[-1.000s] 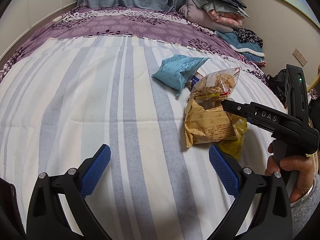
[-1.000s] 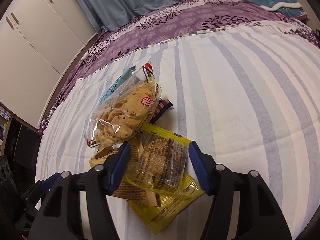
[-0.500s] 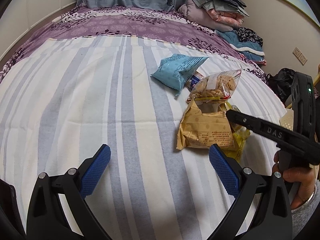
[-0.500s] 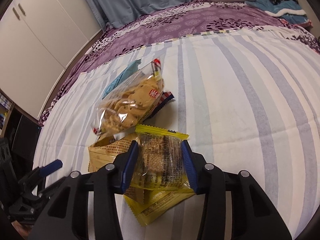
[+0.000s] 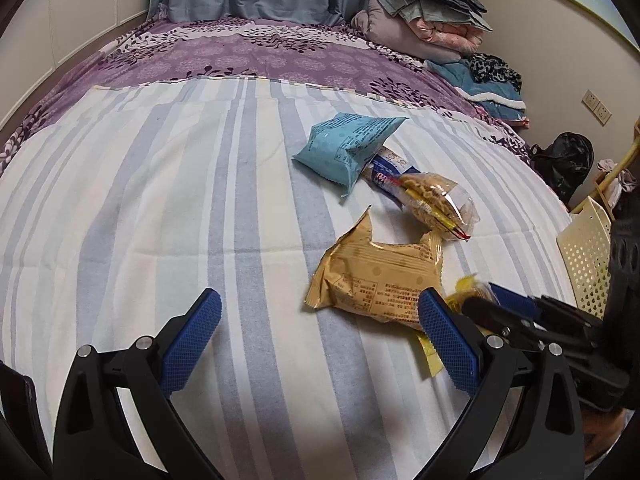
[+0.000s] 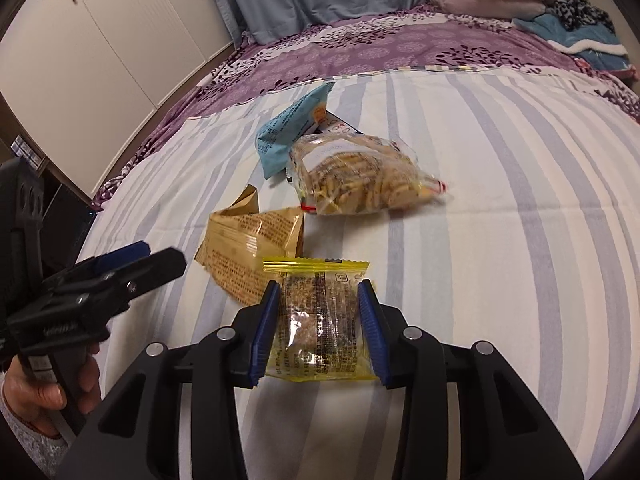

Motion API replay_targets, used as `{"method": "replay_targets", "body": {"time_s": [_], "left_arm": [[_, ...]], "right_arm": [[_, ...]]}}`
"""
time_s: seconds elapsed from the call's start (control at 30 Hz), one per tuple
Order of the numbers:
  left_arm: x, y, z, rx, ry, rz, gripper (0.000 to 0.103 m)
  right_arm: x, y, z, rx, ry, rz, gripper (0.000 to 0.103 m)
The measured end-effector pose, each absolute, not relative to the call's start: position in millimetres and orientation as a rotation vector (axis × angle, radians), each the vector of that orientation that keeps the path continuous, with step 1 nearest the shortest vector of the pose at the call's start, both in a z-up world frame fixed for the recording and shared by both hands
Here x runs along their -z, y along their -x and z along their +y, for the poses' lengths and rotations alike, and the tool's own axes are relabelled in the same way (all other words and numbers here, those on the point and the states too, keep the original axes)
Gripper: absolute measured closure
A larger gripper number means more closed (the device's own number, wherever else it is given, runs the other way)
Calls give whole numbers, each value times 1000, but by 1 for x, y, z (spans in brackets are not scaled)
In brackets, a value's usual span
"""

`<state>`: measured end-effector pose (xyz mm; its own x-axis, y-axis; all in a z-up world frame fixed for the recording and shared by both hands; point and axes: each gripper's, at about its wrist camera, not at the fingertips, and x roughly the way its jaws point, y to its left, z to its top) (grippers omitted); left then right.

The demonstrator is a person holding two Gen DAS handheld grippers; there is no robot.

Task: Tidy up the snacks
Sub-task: 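Grasp the tan bread bag with the left gripper while the right holds the yellow packet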

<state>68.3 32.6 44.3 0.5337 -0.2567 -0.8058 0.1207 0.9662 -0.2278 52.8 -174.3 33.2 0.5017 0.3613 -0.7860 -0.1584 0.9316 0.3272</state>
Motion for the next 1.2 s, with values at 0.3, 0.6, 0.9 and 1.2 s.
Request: {"method": "replay_targets", "body": {"time_s": [0.3, 0.6, 0.9, 1.2], "left_arm": [[-38, -90, 1, 324, 159, 966, 3], [-25, -105, -26, 338, 69, 942, 3], [-14, -109, -26, 383, 1, 962, 3], [-7, -105, -23, 460, -77, 977, 3]], "right_arm": [[-36, -37, -203, -265, -267, 983, 63], [-26, -35, -214, -249, -292, 995, 63], [-21, -36, -212, -246, -284, 1001, 62], [-18, -38, -210, -235, -277, 1011, 60]]}}
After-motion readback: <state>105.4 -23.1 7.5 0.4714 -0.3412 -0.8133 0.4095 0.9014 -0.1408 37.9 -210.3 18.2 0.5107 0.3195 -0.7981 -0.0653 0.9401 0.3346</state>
